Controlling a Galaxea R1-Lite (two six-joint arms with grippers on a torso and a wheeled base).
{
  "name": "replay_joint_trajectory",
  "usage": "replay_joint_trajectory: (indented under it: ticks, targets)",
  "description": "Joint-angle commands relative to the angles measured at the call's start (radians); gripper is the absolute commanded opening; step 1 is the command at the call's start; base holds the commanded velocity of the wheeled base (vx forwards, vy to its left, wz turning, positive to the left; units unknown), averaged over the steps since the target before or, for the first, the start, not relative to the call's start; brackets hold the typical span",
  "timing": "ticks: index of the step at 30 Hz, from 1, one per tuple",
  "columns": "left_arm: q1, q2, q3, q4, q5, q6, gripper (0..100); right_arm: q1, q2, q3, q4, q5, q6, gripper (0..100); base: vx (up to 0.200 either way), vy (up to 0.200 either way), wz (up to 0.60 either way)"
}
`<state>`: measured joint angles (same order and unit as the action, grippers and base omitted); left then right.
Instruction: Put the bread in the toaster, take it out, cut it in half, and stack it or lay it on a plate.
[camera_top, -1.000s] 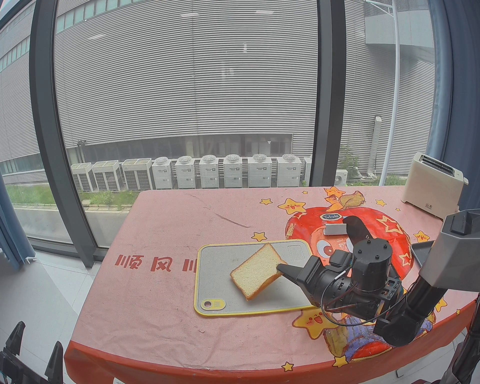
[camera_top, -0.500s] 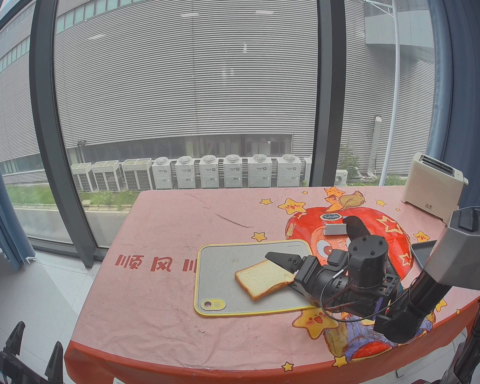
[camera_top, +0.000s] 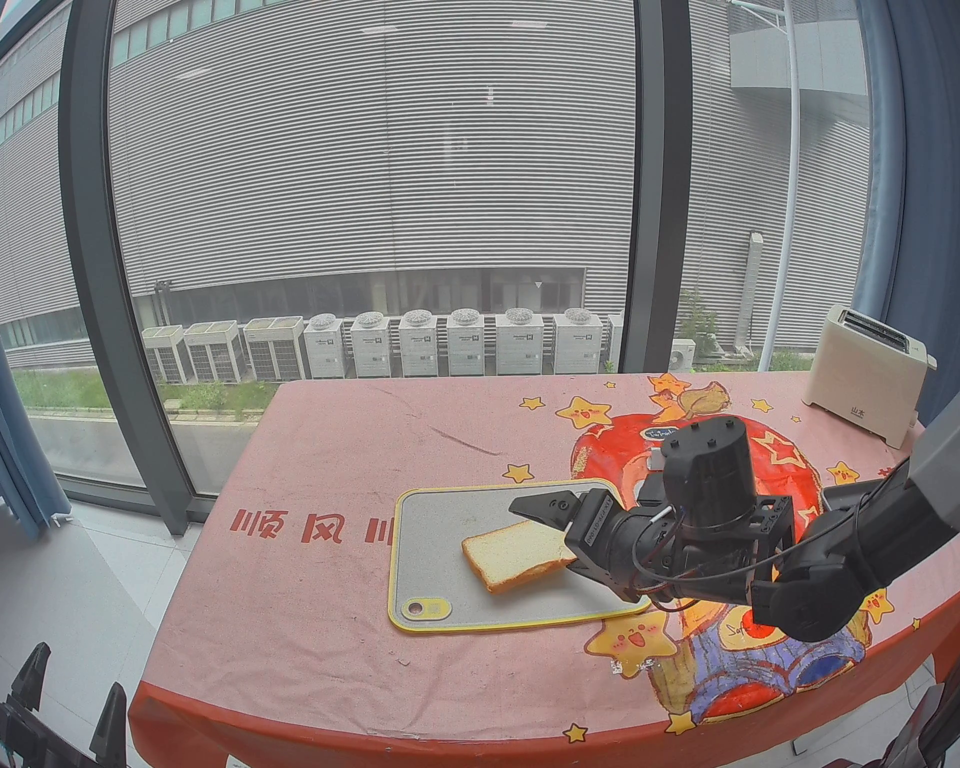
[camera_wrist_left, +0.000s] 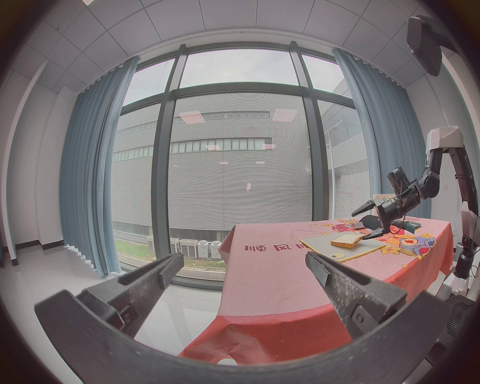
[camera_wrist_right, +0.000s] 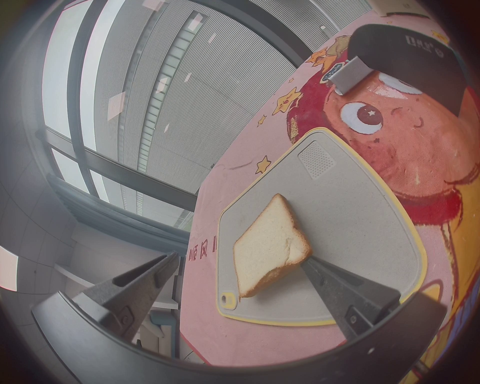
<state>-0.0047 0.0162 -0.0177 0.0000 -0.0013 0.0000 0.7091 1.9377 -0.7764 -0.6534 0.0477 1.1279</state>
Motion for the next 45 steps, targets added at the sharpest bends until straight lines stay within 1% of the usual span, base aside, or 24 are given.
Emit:
replay_joint_trajectory:
  ticks: [1, 5, 8, 9, 10, 13, 16, 20, 23, 26, 27, 28, 29, 32, 33, 36, 37, 38, 41, 42, 43, 44, 45]
  targets:
    - [0.000, -0.015, 0.018, 0.000, 0.000, 0.000, 100, 0.023, -0.048, -0.096, 0.104, -0.015, -0.003, 100, 0.000, 0.000, 0.00]
    - [0.000, -0.013, 0.018, 0.000, 0.000, 0.000, 100, 0.029, -0.049, -0.110, 0.198, -0.035, -0.010, 100, 0.000, 0.000, 0.00]
    - [0.000, -0.013, 0.018, 0.000, 0.000, 0.000, 100, 0.030, -0.052, -0.110, 0.232, -0.045, -0.010, 100, 0.000, 0.000, 0.00]
    - [0.000, -0.013, 0.018, 0.000, 0.000, 0.000, 100, 0.029, -0.052, -0.115, 0.267, -0.061, -0.010, 100, 0.000, 0.000, 0.00]
    - [0.000, -0.013, 0.018, 0.000, 0.000, 0.000, 100, 0.029, -0.052, -0.116, 0.276, -0.066, -0.010, 100, 0.000, 0.000, 0.00]
    - [0.000, -0.013, 0.018, 0.000, 0.000, 0.000, 100, 0.021, -0.051, -0.136, 0.319, -0.100, -0.011, 100, 0.000, 0.000, 0.00]
    - [0.000, -0.013, 0.018, 0.000, 0.000, 0.000, 100, 0.023, -0.059, -0.138, 0.325, -0.104, -0.014, 100, 0.000, 0.000, 0.00]
    - [0.000, -0.013, 0.018, 0.000, 0.000, 0.000, 100, 0.029, -0.103, -0.133, 0.327, -0.106, -0.051, 100, 0.000, 0.000, 0.00]
    - [0.000, -0.013, 0.018, 0.000, -0.002, 0.000, 100, 0.030, -0.132, -0.130, 0.328, -0.107, -0.063, 100, 0.000, 0.000, 0.00]
    - [0.000, -0.013, 0.018, 0.000, -0.002, 0.000, 100, 0.029, -0.190, -0.127, 0.393, -0.123, -0.105, 100, 0.000, 0.000, 0.00]
    - [0.000, -0.013, 0.018, 0.000, -0.002, 0.000, 100, 0.029, -0.190, -0.127, 0.393, -0.123, -0.105, 100, 0.000, 0.000, 0.00]
    - [0.000, -0.013, 0.018, 0.000, -0.002, 0.000, 100, 0.029, -0.215, -0.126, 0.431, -0.137, -0.134, 100, 0.000, 0.000, 0.00]
    - [0.000, -0.013, 0.018, 0.000, -0.002, 0.000, 100, 0.029, -0.230, -0.121, 0.446, -0.143, -0.148, 100, 0.000, 0.000, 0.00]
    - [0.000, -0.013, 0.018, 0.000, -0.002, 0.000, 100, 0.033, -0.270, -0.093, 0.452, -0.166, -0.194, 100, 0.000, 0.000, 0.00]
    - [0.000, -0.013, 0.018, 0.000, -0.002, 0.000, 100, 0.036, -0.289, -0.075, 0.451, -0.183, -0.237, 100, 0.000, 0.000, 0.00]
    - [0.000, -0.013, 0.018, 0.000, -0.002, 0.000, 100, 0.036, -0.319, -0.021, 0.437, -0.207, -0.333, 100, 0.000, 0.000, 0.00]
    - [0.000, -0.013, 0.018, 0.000, -0.002, 0.000, 100, 0.036, -0.319, -0.021, 0.437, -0.207, -0.333, 100, 0.000, 0.000, 0.00]
    - [0.000, -0.013, 0.018, 0.000, -0.002, 0.000, 100, 0.035, -0.341, 0.026, 0.436, -0.235, -0.416, 100, 0.000, 0.000, 0.00]
    - [0.000, -0.013, 0.018, 0.000, -0.002, 0.000, 100, 0.027, -0.382, 0.091, 0.436, -0.278, -0.530, 100, 0.000, 0.000, 0.00]
    - [0.000, -0.013, 0.018, 0.000, -0.002, 0.000, 100, 0.024, -0.399, 0.108, 0.436, -0.285, -0.562, 100, 0.000, 0.000, 0.00]
    - [0.000, -0.013, 0.018, 0.000, -0.002, 0.000, 100, 0.023, -0.404, 0.114, 0.436, -0.287, -0.571, 100, 0.000, 0.000, 0.00]
    - [0.000, -0.013, 0.018, 0.000, -0.002, 0.000, 100, 0.016, -0.434, 0.138, 0.436, -0.288, -0.612, 100, 0.000, 0.000, 0.00]
    - [0.000, -0.013, 0.018, 0.000, -0.002, 0.000, 100, 0.012, -0.456, 0.155, 0.436, -0.288, -0.635, 100, 0.000, 0.000, 0.00]
